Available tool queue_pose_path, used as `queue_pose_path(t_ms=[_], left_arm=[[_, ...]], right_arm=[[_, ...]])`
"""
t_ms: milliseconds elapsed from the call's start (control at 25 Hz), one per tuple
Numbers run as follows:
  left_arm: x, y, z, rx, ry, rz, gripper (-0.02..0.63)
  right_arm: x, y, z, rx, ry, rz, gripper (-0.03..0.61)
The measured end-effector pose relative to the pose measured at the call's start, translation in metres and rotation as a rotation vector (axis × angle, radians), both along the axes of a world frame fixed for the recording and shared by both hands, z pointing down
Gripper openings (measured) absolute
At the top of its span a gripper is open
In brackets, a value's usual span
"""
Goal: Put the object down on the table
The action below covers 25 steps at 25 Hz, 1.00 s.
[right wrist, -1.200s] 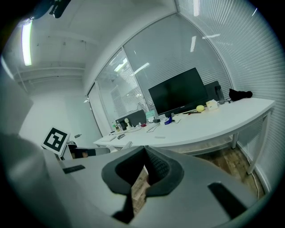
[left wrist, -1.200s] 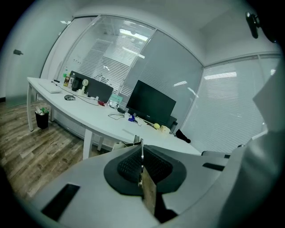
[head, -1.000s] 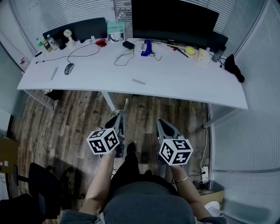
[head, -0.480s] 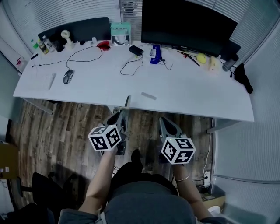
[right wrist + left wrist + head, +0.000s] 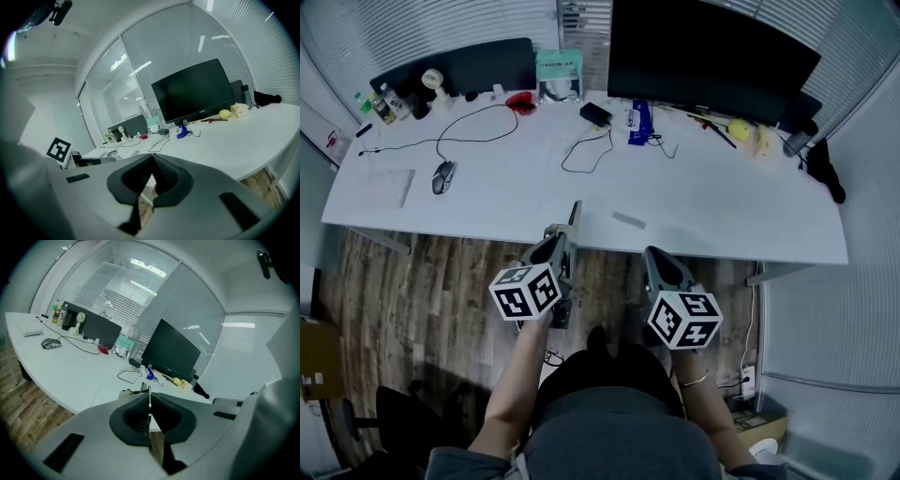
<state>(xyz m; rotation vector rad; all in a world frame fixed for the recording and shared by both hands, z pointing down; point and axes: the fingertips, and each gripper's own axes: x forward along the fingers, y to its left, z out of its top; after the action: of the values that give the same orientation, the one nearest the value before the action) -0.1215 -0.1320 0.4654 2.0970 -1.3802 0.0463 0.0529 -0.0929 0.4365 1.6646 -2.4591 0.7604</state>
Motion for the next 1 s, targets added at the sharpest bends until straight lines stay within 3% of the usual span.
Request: queue_pose_path(t_ms=[360,1000], left_arm=[[-0.002,-0.029,0.005,-0.014,0.023,-0.005,0.026],[-0.023,-0.089,0.014,-0.045,0.04,-0.061,0.026]], right_arm=[[-0.001,-0.019,0.003,-0.009,0.008,0.01,0.005],[-0.022,-0.081,-0.002,0.003,0.003,-0.063,0.005]])
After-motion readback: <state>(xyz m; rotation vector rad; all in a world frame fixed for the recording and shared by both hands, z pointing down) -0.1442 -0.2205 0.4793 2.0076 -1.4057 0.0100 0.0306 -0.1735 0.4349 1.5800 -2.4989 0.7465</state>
